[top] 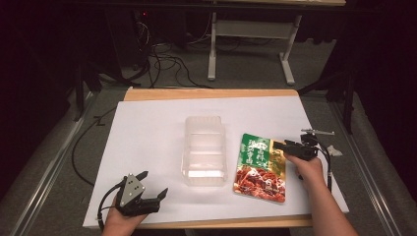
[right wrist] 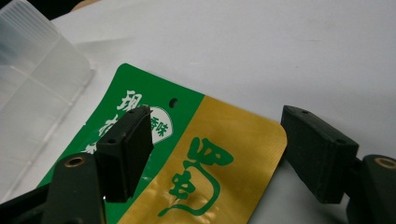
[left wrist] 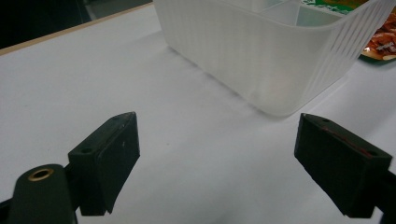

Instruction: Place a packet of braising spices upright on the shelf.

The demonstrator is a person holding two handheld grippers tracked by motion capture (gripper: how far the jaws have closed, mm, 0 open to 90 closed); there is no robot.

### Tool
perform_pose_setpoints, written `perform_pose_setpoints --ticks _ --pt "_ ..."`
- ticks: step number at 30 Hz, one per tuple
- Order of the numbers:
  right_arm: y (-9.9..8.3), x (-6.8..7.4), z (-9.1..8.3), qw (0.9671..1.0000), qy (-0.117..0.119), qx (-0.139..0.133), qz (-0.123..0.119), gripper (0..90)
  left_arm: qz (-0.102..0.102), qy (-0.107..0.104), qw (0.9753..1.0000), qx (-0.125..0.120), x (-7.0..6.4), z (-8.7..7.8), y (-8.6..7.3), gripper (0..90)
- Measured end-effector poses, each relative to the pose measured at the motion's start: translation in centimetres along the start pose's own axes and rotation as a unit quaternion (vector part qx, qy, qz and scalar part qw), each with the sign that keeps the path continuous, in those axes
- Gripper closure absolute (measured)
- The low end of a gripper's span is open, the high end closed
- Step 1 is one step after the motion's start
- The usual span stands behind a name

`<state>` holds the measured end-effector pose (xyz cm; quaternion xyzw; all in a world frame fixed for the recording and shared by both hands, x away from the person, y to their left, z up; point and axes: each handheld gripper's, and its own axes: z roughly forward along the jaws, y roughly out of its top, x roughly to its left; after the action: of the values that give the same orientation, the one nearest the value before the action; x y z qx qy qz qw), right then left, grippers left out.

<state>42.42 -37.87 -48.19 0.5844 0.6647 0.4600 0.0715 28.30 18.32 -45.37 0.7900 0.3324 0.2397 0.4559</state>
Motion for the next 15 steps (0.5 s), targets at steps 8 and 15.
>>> perform_pose_setpoints --ticks 8,15 --pt "-0.38 0.52 -0.66 0.9995 0.017 -0.022 -0.016 33.5 0.002 -0.002 1.0000 0.001 -0.01 0.02 0.04 14.8" --pt "-0.46 0.88 -0.76 0.9989 0.038 -0.023 -0.017 35.4 0.001 -0.008 1.0000 0.001 -0.03 0.02 0.02 15.2"
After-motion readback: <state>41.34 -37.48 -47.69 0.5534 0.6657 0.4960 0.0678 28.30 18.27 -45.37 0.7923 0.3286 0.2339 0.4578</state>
